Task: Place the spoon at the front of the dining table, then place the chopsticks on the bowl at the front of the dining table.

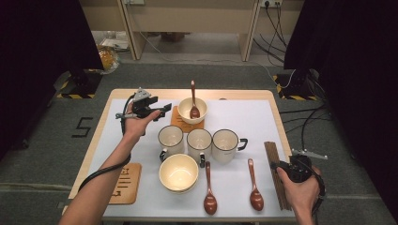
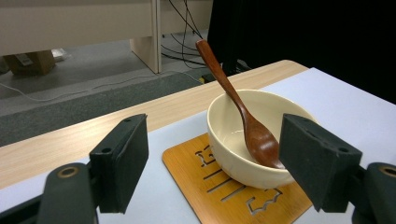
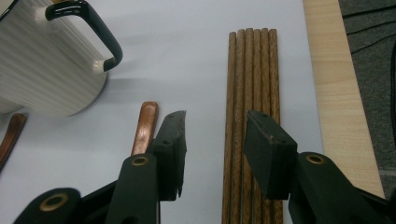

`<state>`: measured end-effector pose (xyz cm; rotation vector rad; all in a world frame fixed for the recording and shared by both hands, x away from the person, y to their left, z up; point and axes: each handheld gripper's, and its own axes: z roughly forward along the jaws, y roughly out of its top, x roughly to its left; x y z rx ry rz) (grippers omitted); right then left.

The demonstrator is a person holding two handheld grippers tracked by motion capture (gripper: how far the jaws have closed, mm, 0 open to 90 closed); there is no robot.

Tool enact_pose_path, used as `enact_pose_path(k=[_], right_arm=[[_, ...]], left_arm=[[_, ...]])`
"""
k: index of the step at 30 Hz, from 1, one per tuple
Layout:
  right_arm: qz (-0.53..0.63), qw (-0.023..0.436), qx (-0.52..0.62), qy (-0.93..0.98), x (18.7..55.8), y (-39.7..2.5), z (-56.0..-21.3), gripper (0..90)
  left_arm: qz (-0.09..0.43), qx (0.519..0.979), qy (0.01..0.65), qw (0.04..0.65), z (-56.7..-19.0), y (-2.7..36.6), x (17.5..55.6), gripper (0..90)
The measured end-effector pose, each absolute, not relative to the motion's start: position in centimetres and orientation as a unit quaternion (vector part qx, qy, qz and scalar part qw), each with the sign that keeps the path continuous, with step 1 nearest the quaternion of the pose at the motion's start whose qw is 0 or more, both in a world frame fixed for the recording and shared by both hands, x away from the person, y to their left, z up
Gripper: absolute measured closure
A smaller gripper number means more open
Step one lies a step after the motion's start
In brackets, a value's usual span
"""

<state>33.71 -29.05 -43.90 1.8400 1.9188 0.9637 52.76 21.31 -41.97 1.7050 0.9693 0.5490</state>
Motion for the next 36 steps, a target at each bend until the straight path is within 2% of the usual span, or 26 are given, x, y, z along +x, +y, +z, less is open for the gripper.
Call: enact_pose_path(k=[14, 36], right_arm=[[0.319, 0.15, 0.643, 0.68, 33.5, -29.0, -44.4, 58.6], [0.276, 0.123, 0.641, 0.705, 33.8, -28.3, -45.6, 71.2]], left_arm=[[0.224, 0.715, 0.405, 0.523, -41.6, 20.5, 55.0, 24.5], [0.21, 0.727, 0.41, 0.51, -42.4, 19.0, 57.6, 25.5]])
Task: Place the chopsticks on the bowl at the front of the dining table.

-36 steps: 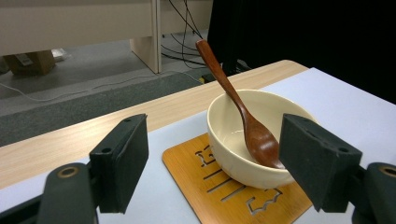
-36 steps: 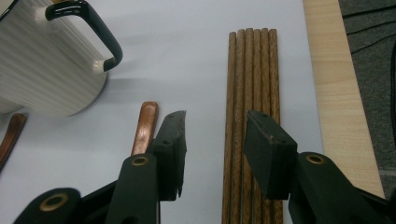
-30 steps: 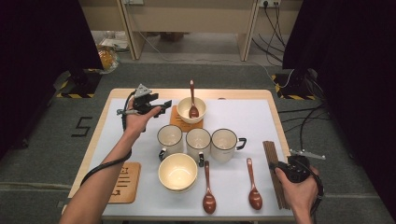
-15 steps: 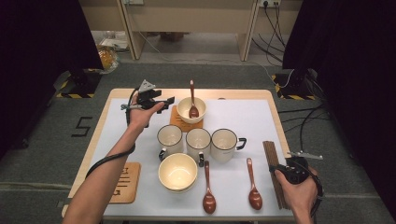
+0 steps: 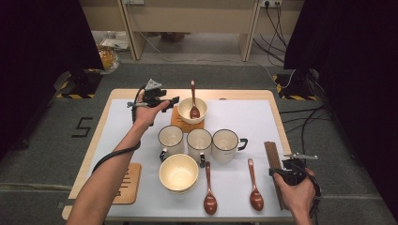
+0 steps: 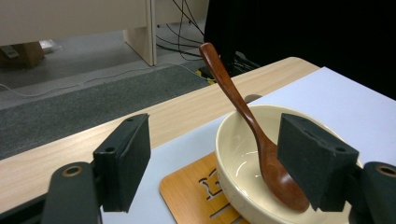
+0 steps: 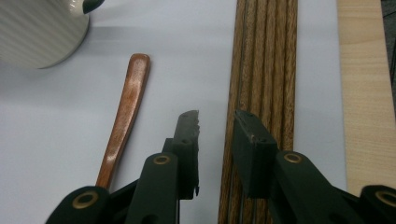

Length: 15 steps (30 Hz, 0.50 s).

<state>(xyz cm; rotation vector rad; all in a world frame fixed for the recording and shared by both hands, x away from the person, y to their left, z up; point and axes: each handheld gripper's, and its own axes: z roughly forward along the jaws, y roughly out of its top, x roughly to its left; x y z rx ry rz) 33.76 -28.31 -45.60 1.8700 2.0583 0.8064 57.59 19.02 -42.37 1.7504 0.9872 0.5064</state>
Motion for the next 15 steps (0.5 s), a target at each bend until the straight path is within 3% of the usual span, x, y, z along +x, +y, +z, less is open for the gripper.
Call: enact_pose_path(k=[15], right_arm=[[0.269, 0.109, 0.648, 0.704, 34.12, -28.35, -46.11, 69.9]], left_arm=[[0.209, 0.736, 0.409, 0.497, -43.16, 18.55, 58.52, 26.3]])
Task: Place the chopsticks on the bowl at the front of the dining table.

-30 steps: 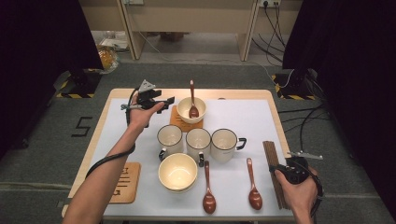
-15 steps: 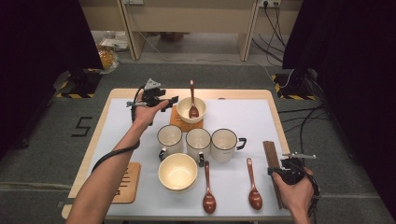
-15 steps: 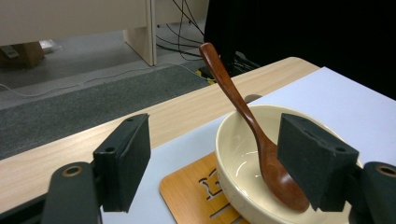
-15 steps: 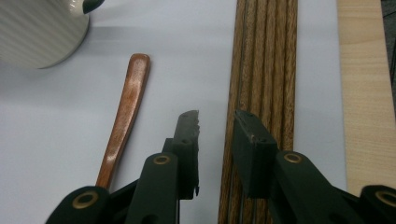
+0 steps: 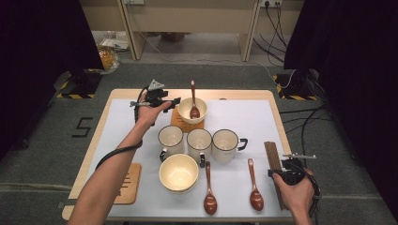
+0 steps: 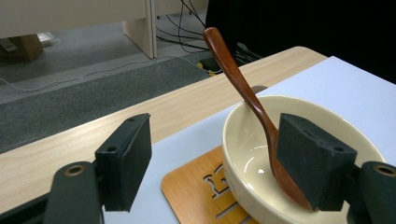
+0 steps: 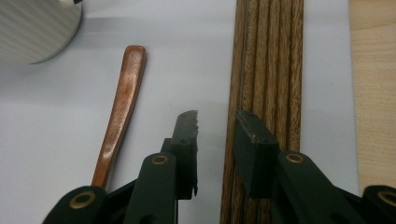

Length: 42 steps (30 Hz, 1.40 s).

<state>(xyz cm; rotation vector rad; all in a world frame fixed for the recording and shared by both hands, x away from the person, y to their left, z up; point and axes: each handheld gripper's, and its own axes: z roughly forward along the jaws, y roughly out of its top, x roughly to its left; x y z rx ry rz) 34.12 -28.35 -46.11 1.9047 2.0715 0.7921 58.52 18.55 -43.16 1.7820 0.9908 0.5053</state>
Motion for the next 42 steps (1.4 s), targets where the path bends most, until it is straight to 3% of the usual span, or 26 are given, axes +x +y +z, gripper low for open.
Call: enact_pose_path(k=[20, 42], right_arm=[[0.245, 0.124, 0.634, 0.723, 34.3, -27.0, -46.5, 70.2], [0.233, 0.118, 0.639, 0.723, 34.2, -26.3, -46.4, 84.1]], left_arm=[[0.21, 0.749, 0.398, 0.487, -43.0, 17.9, 59.3, 26.6], [0.202, 0.757, 0.392, 0.482, -43.7, 16.8, 60.0, 28.3]])
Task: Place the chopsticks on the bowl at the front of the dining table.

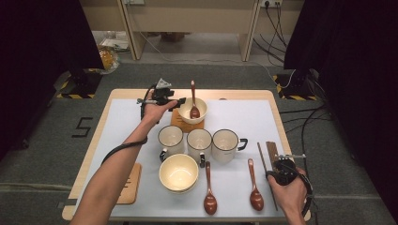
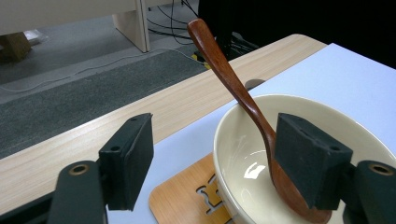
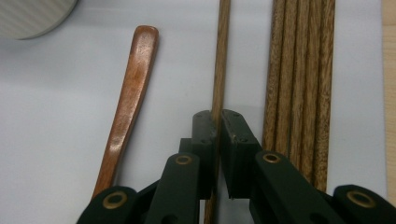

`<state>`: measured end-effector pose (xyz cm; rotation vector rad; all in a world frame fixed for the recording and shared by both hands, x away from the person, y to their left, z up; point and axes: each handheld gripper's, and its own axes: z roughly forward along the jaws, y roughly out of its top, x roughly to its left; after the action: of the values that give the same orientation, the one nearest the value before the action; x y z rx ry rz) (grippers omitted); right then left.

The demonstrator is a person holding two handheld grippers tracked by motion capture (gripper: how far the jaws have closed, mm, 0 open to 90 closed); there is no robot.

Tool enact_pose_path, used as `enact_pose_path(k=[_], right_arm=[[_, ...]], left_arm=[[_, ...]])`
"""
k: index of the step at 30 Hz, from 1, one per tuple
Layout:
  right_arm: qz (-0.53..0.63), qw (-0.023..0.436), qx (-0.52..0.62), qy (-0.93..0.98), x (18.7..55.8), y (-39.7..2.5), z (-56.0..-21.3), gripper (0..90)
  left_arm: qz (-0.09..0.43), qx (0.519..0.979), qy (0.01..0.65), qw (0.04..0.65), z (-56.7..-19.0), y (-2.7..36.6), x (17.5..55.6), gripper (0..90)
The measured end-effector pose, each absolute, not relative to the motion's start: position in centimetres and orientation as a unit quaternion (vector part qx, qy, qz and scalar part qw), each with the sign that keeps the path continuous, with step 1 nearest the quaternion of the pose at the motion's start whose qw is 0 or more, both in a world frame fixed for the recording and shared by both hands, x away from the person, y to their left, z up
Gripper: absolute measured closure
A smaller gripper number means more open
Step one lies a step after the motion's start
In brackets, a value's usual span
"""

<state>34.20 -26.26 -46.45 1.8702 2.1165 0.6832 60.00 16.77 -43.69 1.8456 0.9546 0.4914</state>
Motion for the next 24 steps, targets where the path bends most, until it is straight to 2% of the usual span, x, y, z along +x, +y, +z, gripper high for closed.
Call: enact_pose_path(k=[10, 13, 24], right_arm=[[0.234, 0.111, 0.642, 0.722, 34.3, -25.8, -46.4, 84.5], [0.235, 0.118, 0.642, 0.721, 34.2, -25.7, -46.4, 77.4], [0.227, 0.096, 0.645, 0.723, 32.8, -26.4, -45.6, 77.3]], left_arm=[[0.199, 0.761, 0.385, 0.482, -43.8, 16.2, 60.2, 28.7], [0.2, 0.765, 0.38, 0.48, -43.6, 15.7, 60.3, 28.8], [0.197, 0.77, 0.374, 0.478, -43.4, 14.7, 60.7, 29.0]])
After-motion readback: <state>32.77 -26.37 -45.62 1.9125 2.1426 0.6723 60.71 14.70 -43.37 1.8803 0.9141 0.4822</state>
